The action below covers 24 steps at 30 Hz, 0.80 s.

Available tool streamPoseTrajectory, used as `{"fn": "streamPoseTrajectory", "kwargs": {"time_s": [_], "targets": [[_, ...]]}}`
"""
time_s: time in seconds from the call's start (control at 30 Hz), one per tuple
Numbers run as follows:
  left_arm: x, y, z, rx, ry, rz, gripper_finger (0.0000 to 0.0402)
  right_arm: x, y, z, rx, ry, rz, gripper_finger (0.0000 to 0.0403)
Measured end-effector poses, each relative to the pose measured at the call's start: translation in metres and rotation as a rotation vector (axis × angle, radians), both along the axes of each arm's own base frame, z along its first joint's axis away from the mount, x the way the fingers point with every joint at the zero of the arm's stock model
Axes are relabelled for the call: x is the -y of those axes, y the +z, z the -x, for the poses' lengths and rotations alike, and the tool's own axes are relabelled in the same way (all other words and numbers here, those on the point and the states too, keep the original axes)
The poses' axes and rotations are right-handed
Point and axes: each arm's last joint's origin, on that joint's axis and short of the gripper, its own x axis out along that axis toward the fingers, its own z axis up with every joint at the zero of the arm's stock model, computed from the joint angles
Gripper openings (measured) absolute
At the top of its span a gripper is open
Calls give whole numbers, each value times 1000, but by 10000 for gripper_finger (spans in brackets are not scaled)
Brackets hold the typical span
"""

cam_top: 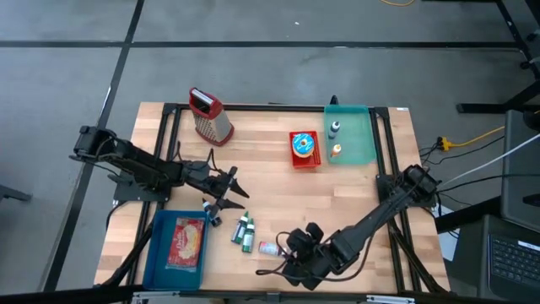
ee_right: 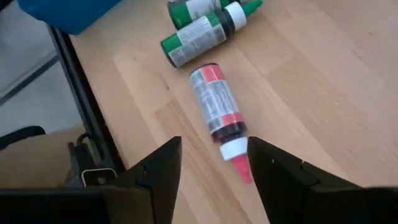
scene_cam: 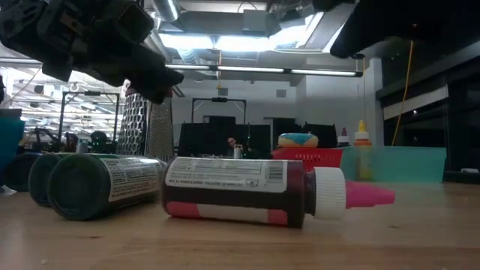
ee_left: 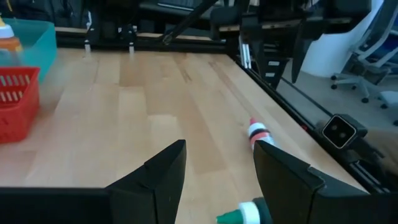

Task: Pick & Place Food Item
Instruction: Put the pink food coloring bottle into the green bin

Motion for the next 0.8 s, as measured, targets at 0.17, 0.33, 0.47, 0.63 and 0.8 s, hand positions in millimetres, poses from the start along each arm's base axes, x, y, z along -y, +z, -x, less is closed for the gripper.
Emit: {"fn": "streamPoseTrajectory", "kwargs": {"time_s": [0.17, 0.33, 0.47, 0.63, 0.8], "targets": [[10, 2, 0, 8, -20, -12, 184, -10, -5, -1, 40, 30, -2, 207], [16, 1, 1, 1, -10, -18, 184, -22, -39, -10, 16, 67, 3, 223], [21, 1, 2, -1, -4, -23, 184, -23, -66, -14, -45, 79, 47, 237], [23, 1, 3, -1, 24, -28, 184, -17, -75, -19, -72, 100, 81, 246], [23, 1, 3, 1, 26, -34, 184, -17, -66, -20, -59, 122, 70, 247]]}}
